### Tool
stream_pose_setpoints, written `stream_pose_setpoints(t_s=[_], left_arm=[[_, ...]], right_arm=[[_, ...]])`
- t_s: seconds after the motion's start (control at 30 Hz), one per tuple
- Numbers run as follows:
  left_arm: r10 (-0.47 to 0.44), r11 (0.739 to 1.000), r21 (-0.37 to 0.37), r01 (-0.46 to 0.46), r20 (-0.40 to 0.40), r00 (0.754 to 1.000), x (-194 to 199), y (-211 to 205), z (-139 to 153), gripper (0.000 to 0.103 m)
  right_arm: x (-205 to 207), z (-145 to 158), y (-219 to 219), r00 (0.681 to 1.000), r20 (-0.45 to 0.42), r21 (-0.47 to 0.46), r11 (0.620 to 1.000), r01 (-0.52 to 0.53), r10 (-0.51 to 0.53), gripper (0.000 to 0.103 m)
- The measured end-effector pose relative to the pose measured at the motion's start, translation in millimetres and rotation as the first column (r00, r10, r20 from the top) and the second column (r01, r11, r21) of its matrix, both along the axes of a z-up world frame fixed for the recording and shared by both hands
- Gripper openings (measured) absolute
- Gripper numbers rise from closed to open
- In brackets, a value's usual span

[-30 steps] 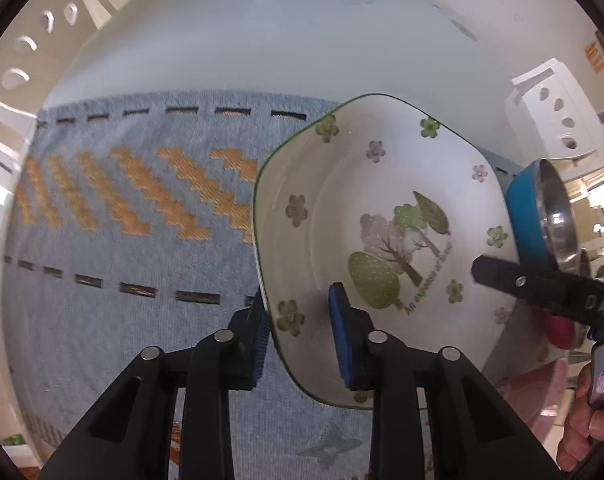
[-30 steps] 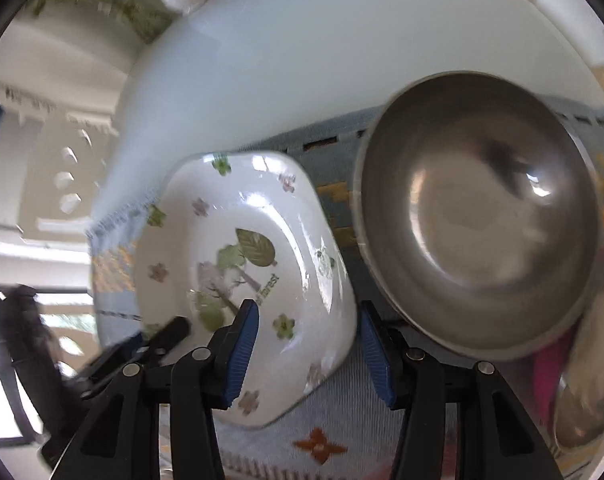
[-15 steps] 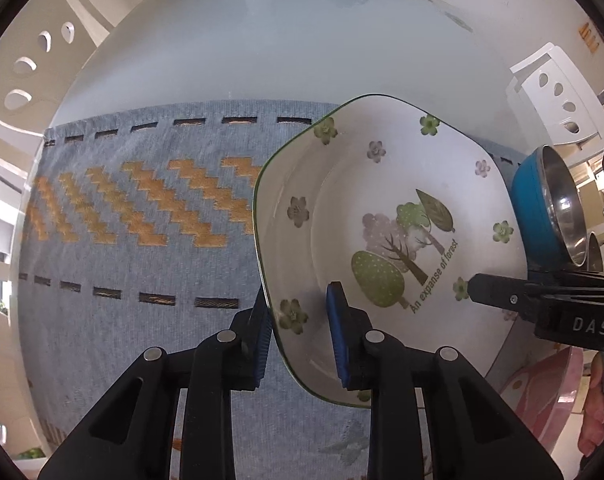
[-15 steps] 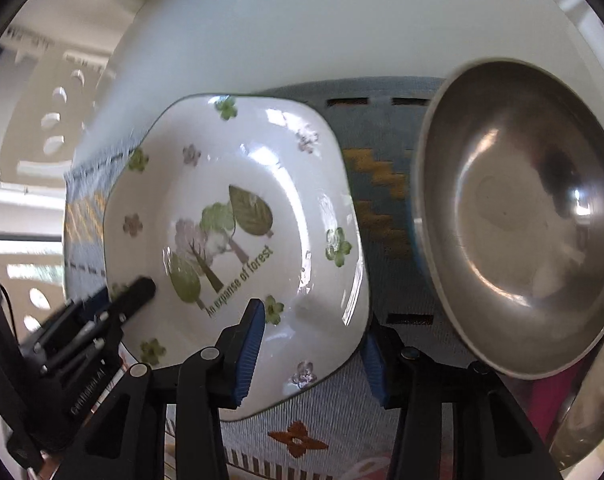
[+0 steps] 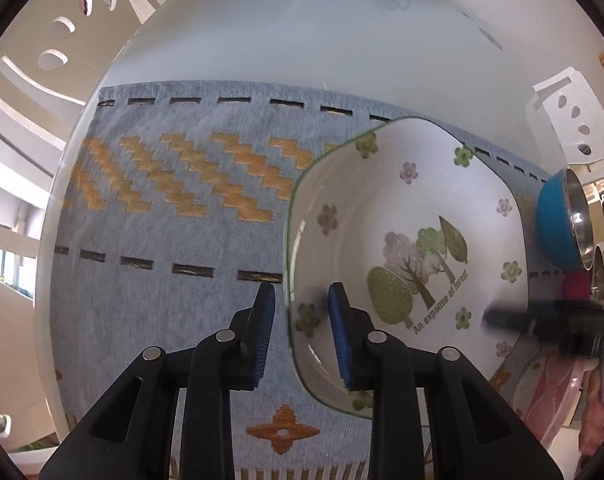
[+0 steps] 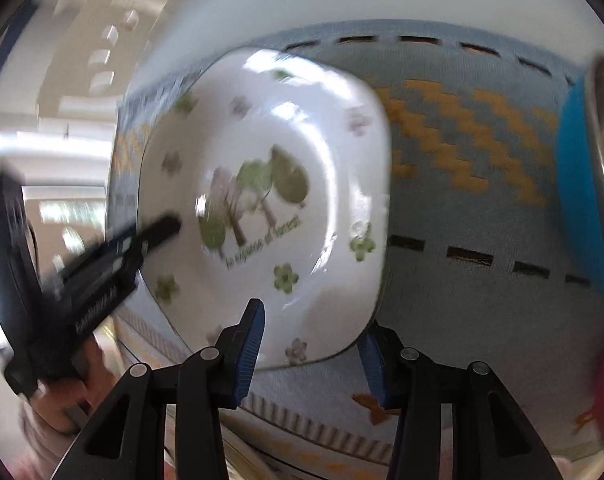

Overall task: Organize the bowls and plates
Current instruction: 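Lift the hexagonal plate with both grippers and carry it toward the plate stack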

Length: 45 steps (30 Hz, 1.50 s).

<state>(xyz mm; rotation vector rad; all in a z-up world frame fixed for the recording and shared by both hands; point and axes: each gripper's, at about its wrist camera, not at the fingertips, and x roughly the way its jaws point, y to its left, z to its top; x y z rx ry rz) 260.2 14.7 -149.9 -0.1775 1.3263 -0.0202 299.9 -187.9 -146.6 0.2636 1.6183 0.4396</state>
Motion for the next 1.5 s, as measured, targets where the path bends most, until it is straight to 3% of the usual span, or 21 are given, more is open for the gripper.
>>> stream_pose_setpoints(t_s=[0.07,0.17,0.37,0.5,0.9,1.3,1.5], left_arm=[[-0.008,1.000,-0.008,0.008,-0.004,1.000,4.6,0.9,-2.0,0.027],[-0.010,1.000,-0.012,0.010,-0.011,1.000,7.2,0.4,-3.2,0.025],[-0.015,0.998,0.067,0.017,-0.020,1.000,7.1,-17.0,1.0,0.027],[-0.016,0.997,0.069,0.019,-0.031,0.999,-9.2,-3.6,1.4,0.027],[-0.019,0.997,0.080,0.023,-0.056,0.998,-73.1,22.7,4.0,0.028],[-0.106,0.989,0.102,0.110,-0.049,0.993,-106.3,0.7,4.1,0.029],[-0.087,0.994,0.057,0.089,-0.043,0.995,-95.7,17.1,2.9,0.029]], right_arm=[[9.8,2.2,-13.3,0.996,0.027,0.009,0.996,0.088,-0.089,0.045],[16.6,8.7,-9.4,0.993,0.111,-0.037,0.998,0.051,-0.047,0.045],[11.8,8.4,-2.4,0.994,0.107,-0.113,0.994,0.005,0.007,0.048],[3.3,7.5,9.0,0.993,0.067,-0.118,0.989,-0.090,0.098,0.048],[-22.4,3.8,34.6,0.990,0.043,-0.098,0.987,-0.127,0.132,0.048],[-73.1,-5.2,61.0,0.982,0.069,-0.083,0.981,-0.173,0.178,0.048],[-68.0,-5.4,39.7,0.998,0.054,0.001,1.000,0.014,-0.014,0.048]])
